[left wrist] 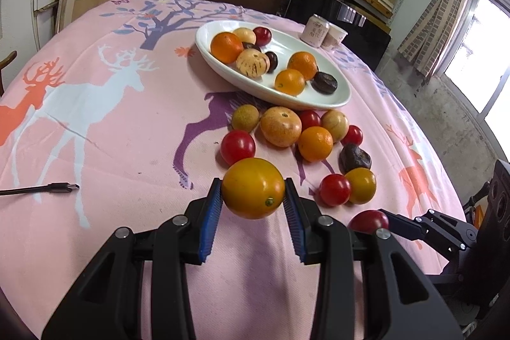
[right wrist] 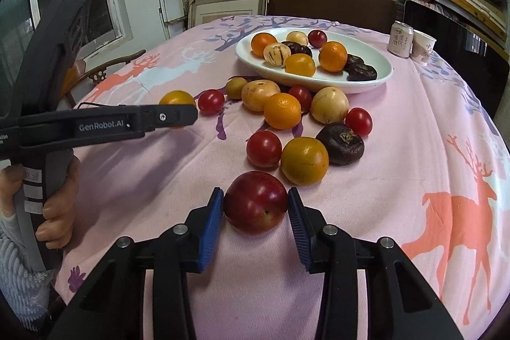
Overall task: Organize fruits
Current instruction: 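Grasp another red apple with the right tool while the left holds the yellow fruit, then release the yellow fruit onto the plate with the left tool while the right releases the apple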
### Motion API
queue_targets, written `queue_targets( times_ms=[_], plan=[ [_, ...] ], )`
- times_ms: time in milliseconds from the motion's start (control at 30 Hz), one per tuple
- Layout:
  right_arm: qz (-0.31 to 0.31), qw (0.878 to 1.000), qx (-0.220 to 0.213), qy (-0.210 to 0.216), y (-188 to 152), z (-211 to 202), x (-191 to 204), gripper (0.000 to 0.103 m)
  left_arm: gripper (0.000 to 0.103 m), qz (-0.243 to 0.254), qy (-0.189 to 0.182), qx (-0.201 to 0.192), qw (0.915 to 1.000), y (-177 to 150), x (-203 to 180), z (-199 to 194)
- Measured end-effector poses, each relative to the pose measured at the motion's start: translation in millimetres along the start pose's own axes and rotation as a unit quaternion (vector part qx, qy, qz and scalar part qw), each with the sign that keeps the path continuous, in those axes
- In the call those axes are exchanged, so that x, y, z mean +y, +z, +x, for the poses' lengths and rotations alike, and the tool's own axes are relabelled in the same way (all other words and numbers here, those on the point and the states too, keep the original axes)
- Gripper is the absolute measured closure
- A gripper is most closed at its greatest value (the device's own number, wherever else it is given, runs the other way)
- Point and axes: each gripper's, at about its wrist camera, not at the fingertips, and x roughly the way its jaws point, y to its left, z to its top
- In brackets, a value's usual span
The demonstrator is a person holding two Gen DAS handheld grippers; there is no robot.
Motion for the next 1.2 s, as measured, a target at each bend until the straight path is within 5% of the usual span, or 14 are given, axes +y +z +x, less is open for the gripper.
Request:
queue_targets(
  times_ms=[333,667,900,1200],
  plan=[
    [0.047,0.998,-0.010,0.051,5,-7,-22,0.061,0.065,0.020,0.020,0.008,0.9996,7,-9,3],
    [0.068,0.991,-0.115,0.003,109,-41,-84,0.061,0.065,0.023,0.050,-0.049,0.9973,117,-26,6],
    [0.123,0.986,-0.111,-0.015,170,23,-143,0.061,0.065,0.001,0.043,-0.033,0.9985,185,-41,71],
    [0.149,0.987,-0.066,-0.018,185,103,-176,0.060,0.063,0.002,0.052,0.022,0.9984,208,-41,152]
  ],
)
